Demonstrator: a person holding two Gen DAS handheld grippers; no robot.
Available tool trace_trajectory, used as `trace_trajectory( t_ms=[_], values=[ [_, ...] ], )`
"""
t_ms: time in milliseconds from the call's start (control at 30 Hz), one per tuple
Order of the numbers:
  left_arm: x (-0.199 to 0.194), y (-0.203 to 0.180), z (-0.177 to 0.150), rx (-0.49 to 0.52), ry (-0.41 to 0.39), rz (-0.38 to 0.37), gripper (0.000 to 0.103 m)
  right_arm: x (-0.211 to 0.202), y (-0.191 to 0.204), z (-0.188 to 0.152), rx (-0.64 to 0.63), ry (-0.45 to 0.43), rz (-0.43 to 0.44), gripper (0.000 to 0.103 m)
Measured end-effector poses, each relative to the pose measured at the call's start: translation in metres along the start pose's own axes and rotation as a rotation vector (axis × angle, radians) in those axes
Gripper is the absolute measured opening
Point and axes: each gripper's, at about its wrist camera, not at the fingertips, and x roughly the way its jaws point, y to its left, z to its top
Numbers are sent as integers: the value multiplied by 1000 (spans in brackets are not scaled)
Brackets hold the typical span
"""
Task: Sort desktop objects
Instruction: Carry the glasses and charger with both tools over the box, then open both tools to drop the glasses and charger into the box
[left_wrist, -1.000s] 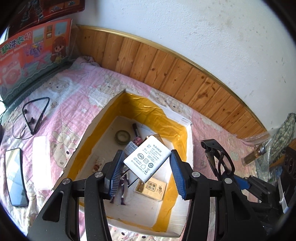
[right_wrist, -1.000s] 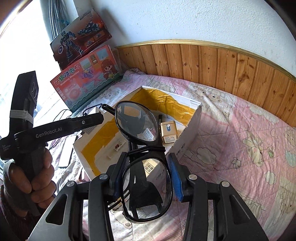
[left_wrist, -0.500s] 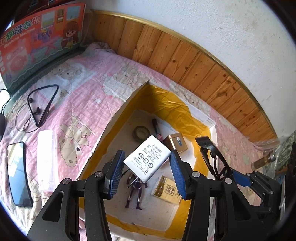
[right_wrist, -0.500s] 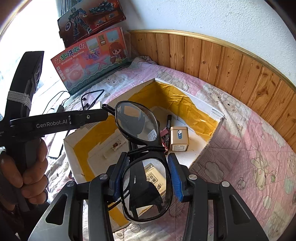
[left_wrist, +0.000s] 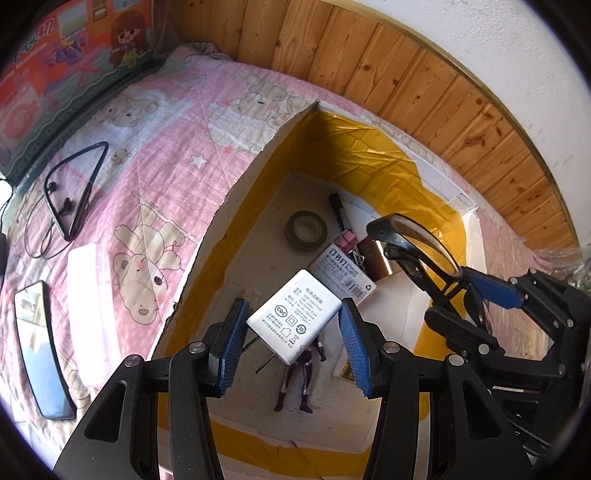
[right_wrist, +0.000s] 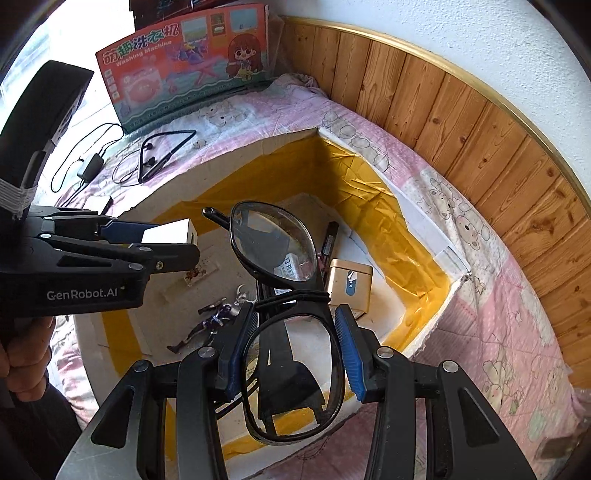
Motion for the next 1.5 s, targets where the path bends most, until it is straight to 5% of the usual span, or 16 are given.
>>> trace_trajectory(
  t_ms=[233, 667, 1067, 1500],
  values=[
    [9, -5, 1, 52, 23, 61, 52, 30, 0, 7, -16, 99, 61, 45],
    [28, -18, 1, 117, 76, 98, 52, 68, 8, 6, -234, 278, 6, 45],
    [33, -17, 3, 99, 87, 90, 53, 66, 13, -5, -463, 278, 29, 45],
    [31, -16, 6, 76, 80, 81, 53, 64, 0, -13, -420, 297, 23, 49]
  ],
)
